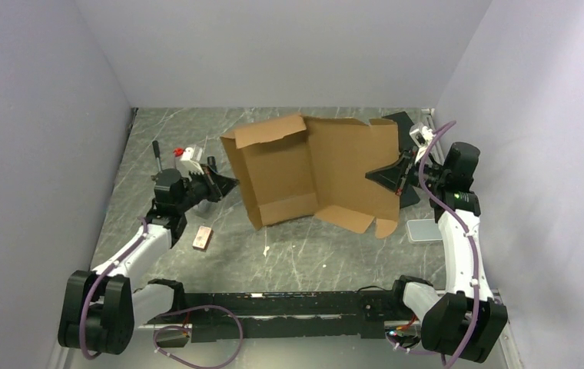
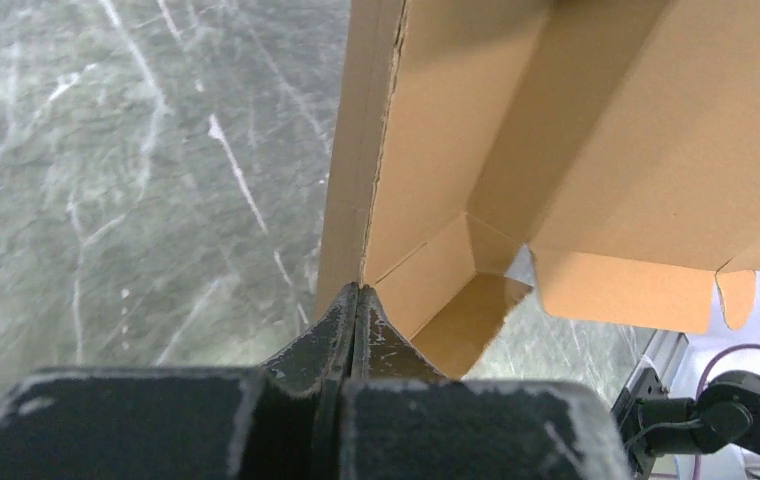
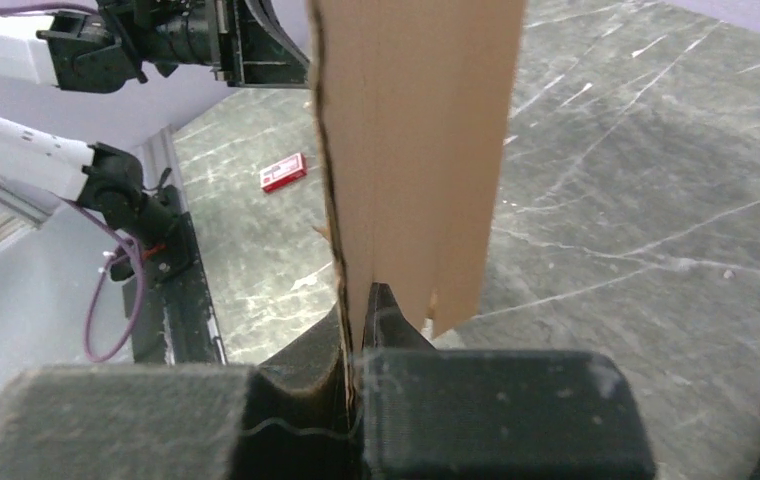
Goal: Fold the paper box
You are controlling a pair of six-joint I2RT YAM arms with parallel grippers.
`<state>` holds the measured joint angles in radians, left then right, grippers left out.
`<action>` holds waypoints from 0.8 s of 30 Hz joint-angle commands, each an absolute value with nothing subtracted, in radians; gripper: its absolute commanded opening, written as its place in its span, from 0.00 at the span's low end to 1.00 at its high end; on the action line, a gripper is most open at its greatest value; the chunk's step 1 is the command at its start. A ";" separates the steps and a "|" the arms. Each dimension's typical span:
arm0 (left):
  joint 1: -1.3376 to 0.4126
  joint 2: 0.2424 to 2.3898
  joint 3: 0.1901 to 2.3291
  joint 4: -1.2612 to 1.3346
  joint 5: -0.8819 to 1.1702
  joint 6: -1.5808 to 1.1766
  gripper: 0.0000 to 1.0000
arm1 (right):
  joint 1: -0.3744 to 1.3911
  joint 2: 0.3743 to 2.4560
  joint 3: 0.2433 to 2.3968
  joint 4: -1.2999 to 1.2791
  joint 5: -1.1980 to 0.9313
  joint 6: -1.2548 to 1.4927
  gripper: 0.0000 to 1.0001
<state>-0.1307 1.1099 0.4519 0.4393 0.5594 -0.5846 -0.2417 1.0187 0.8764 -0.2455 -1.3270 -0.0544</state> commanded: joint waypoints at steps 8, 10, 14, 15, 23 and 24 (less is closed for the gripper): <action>-0.273 1.104 0.627 0.282 0.489 -0.429 0.00 | -0.230 0.989 0.857 -0.113 -1.415 0.027 0.00; -0.288 1.128 0.652 0.271 0.484 -0.423 0.00 | -0.226 0.991 0.861 -0.134 -1.403 0.011 0.00; -0.320 1.165 0.698 0.244 0.472 -0.405 0.00 | -0.225 0.994 0.867 -0.155 -1.393 -0.025 0.00; -0.324 1.169 0.707 0.235 0.466 -0.402 0.01 | -0.225 0.993 0.867 -0.156 -1.388 -0.026 0.00; -0.325 1.172 0.719 0.260 0.406 -0.447 0.29 | -0.225 0.994 0.871 -0.195 -1.257 -0.059 0.00; -0.325 1.180 0.724 0.270 0.402 -0.456 0.32 | -0.225 0.995 0.871 -0.197 -1.254 -0.063 0.00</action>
<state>-0.3195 1.1717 0.6701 0.2131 0.4274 -0.4316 -0.2329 1.0122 0.8570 -0.1905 -1.2797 -0.0269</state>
